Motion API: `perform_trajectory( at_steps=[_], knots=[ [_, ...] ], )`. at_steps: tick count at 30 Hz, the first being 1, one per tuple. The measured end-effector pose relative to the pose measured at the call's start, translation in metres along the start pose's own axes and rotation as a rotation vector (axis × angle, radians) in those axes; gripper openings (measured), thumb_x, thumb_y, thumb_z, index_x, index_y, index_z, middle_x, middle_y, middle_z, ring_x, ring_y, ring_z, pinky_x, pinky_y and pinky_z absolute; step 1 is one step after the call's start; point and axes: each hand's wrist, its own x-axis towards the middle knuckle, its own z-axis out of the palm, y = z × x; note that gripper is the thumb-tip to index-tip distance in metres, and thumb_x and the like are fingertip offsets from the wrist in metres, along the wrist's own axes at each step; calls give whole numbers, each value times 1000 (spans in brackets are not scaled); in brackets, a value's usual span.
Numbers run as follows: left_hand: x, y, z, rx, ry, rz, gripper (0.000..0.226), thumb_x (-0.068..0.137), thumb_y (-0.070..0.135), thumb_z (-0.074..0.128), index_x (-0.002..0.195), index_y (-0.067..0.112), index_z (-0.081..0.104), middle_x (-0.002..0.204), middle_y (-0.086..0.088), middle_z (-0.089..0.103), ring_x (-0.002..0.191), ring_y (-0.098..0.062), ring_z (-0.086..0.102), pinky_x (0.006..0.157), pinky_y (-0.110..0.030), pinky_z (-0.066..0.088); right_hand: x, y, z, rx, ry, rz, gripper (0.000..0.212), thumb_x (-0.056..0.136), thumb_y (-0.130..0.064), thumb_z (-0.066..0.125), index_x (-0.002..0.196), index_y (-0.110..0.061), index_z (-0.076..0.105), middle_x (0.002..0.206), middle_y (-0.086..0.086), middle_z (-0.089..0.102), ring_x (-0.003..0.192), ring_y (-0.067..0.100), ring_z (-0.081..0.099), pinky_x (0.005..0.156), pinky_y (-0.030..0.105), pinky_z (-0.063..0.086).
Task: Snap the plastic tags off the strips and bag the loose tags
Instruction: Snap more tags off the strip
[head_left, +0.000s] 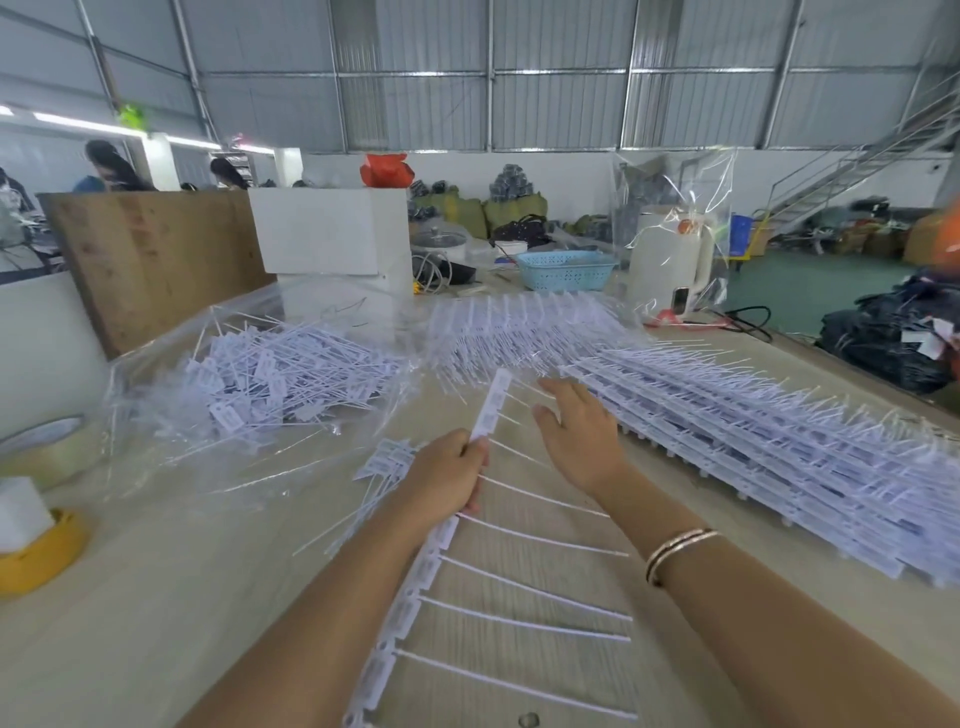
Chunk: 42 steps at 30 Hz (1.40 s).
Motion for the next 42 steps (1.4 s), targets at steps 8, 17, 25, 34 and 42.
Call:
perform_trajectory(
  at_steps=[8, 17, 25, 34, 42],
  knots=[
    [6, 30, -17, 35, -232, 153, 30, 101, 29, 37, 76, 18, 49, 70, -6, 55, 44, -9, 50, 45, -17, 43, 57, -12, -30, 252, -79, 187, 35, 99, -28, 39, 113, -8, 63, 100, 11, 65, 90, 26, 60, 85, 37, 45],
    [15, 46, -36, 230, -427, -69, 31, 102, 31, 35, 80, 14, 49, 77, -5, 58, 63, -21, 62, 69, -34, 56, 40, 7, -45, 990, -432, 524, 17, 96, -26, 52, 81, -21, 56, 51, -7, 43, 31, 4, 27, 33, 15, 20],
    [-5, 53, -41, 233, -540, -171, 25, 103, 12, 33, 118, 8, 52, 120, -22, 57, 103, -34, 63, 78, -30, 52, 17, 16, -50, 1159, -626, 590, 17, 92, -16, 54, 76, -14, 51, 47, -3, 39, 27, 2, 23, 29, 13, 17],
    [-7, 49, -22, 529, -91, 77, 33, 99, 33, 33, 102, 7, 54, 95, -13, 61, 87, -29, 59, 72, -35, 43, -6, 13, -21, 1118, -527, 501, 18, 92, -18, 56, 76, -11, 56, 47, 4, 51, 30, 8, 29, 32, 15, 23],
    [-17, 19, 11, 248, -43, 166, 38, 99, 32, 40, 69, 11, 51, 65, -6, 52, 63, -19, 49, 61, -33, 35, -22, 8, -10, 951, -681, 178, 21, 89, -17, 58, 72, -13, 69, 65, 10, 55, 43, 14, 41, 42, 24, 27]
  ],
)
